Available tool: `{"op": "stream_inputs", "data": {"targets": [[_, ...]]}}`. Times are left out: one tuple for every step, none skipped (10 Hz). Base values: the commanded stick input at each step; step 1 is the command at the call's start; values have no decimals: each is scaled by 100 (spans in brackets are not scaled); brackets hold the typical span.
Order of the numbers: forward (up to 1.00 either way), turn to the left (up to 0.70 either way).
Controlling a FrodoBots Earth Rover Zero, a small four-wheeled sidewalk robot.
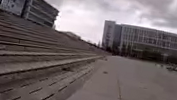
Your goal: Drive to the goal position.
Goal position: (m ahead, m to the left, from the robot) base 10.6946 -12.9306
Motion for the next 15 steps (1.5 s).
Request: {"op": "stream_inputs", "data": {"targets": [[70,0],[70,0],[70,0],[70,0],[70,0],[70,0],[70,0],[70,0],[70,-20],[70,-35],[70,-35],[70,-35],[70,-35],[70,-35],[70,-35]]}}
